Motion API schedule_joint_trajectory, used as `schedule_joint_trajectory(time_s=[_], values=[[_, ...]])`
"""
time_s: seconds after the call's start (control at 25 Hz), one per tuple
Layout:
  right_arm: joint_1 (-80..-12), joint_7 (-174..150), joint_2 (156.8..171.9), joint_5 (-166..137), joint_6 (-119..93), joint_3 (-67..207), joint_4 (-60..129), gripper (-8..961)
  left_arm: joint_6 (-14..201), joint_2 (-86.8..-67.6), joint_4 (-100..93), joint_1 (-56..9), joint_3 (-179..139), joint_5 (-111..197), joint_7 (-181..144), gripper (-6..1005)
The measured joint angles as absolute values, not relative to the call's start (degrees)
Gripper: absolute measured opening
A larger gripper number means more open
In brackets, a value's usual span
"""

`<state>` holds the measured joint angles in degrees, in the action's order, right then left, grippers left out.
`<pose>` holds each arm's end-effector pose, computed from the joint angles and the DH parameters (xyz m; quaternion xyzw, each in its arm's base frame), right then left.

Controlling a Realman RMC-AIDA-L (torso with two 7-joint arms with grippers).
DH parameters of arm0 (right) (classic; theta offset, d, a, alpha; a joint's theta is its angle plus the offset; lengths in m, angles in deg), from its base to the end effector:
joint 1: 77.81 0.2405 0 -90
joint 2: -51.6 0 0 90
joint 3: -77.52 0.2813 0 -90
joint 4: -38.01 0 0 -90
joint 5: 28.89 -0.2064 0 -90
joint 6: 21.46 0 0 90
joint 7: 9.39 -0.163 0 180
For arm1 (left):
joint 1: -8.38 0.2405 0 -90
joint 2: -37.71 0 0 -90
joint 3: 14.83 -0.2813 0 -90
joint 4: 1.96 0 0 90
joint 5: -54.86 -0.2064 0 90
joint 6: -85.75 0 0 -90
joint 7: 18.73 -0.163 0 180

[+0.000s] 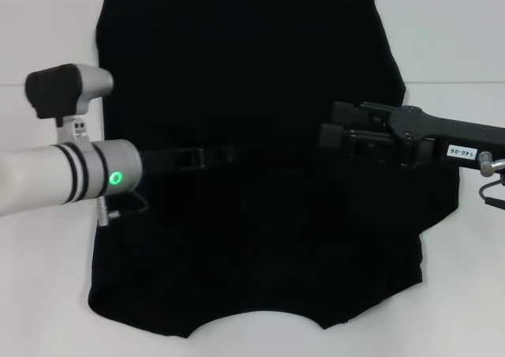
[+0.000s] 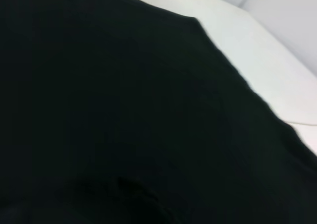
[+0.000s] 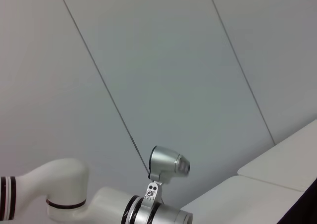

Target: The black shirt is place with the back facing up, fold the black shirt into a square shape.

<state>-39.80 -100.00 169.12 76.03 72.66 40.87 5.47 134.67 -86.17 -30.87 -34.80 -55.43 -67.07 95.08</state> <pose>0.2100 0.3767 -0.0095 -0.8925 0.2593 0.3627 0.0681 -0.2608 0.4378 -0.0835 -0.8062 -0.4967 -0.1829 0.2642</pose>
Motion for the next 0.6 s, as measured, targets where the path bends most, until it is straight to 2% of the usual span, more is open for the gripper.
schedule_joint_trajectory(time_s=[0.28,0.6], values=[[-39.93,-99.94,169.09,76.04,72.67,40.96,5.48,824,134.49,-86.30,-28.89,-38.01,-55.37,-66.97,95.11,881],[-40.01,-99.93,169.05,76.05,72.71,40.96,5.52,824,133.64,-86.02,-29.80,-37.80,-54.81,-65.70,95.15,881]])
